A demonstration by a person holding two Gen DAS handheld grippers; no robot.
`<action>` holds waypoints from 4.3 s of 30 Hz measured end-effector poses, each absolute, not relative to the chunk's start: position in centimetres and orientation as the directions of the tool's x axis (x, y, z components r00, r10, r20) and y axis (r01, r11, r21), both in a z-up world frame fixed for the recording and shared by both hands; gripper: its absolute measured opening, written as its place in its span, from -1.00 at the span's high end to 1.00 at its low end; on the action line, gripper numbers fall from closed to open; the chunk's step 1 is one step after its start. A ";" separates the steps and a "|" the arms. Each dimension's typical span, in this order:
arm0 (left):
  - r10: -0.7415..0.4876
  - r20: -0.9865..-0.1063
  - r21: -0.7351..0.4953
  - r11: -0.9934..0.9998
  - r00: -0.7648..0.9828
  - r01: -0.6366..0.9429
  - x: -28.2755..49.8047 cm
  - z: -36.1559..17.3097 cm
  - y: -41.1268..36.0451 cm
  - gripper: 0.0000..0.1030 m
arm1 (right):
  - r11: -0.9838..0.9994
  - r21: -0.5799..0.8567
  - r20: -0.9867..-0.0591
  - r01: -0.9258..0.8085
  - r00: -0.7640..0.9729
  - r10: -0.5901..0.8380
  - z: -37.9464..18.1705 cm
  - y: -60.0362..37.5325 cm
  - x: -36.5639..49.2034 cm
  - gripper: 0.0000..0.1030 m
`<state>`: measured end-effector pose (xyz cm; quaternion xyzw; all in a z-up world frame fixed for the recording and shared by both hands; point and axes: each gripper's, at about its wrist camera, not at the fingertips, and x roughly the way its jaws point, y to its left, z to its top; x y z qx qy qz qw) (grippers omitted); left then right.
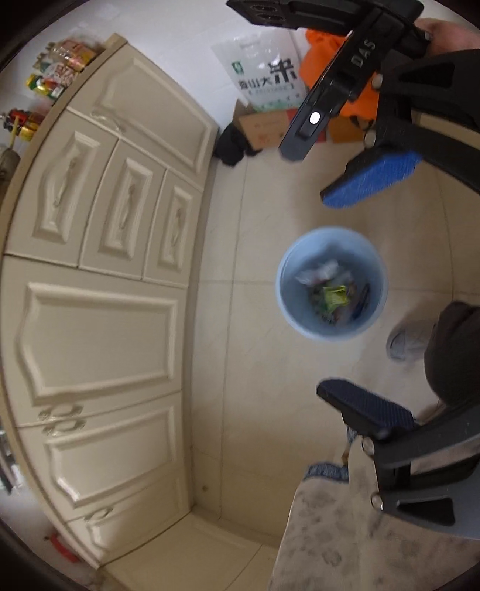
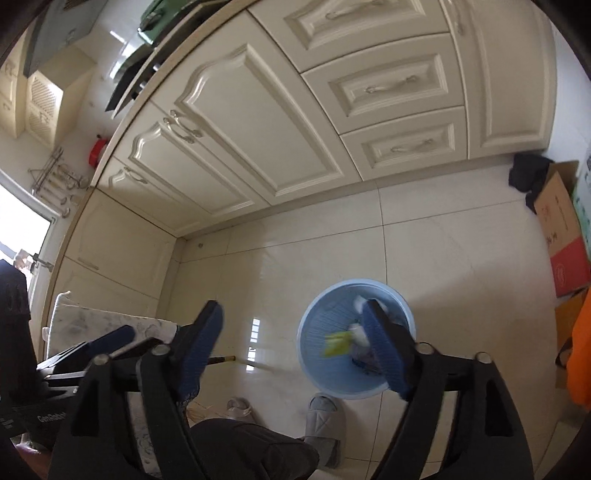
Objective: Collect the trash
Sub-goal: 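Move both open tools back over the remaining trash on the table, then lower the left tool onto the brown bread roll and close on it, then lift the bread roll with the left tool while the right tool grasps the yellow bag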
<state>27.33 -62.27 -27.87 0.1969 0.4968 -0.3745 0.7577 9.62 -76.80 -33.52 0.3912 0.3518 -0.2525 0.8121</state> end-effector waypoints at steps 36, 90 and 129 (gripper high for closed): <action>-0.475 -0.428 -0.130 0.875 0.769 0.467 10.3 -8.1 -17.3 -0.99 | 0.931 0.237 -0.420 0.279 0.893 -0.161 -6.8 -45.5 18.7 -1.00; -0.308 -0.750 -0.175 0.946 0.586 0.274 25.5 -21.4 -9.0 0.28 | 0.996 0.085 -0.630 0.035 0.776 0.027 -17.4 -31.9 32.5 -1.00; -0.223 -0.657 -0.252 0.965 0.720 0.069 25.4 -20.6 4.8 0.28 | 0.977 0.042 -0.815 -0.209 0.558 0.154 -26.4 -19.2 44.1 -0.29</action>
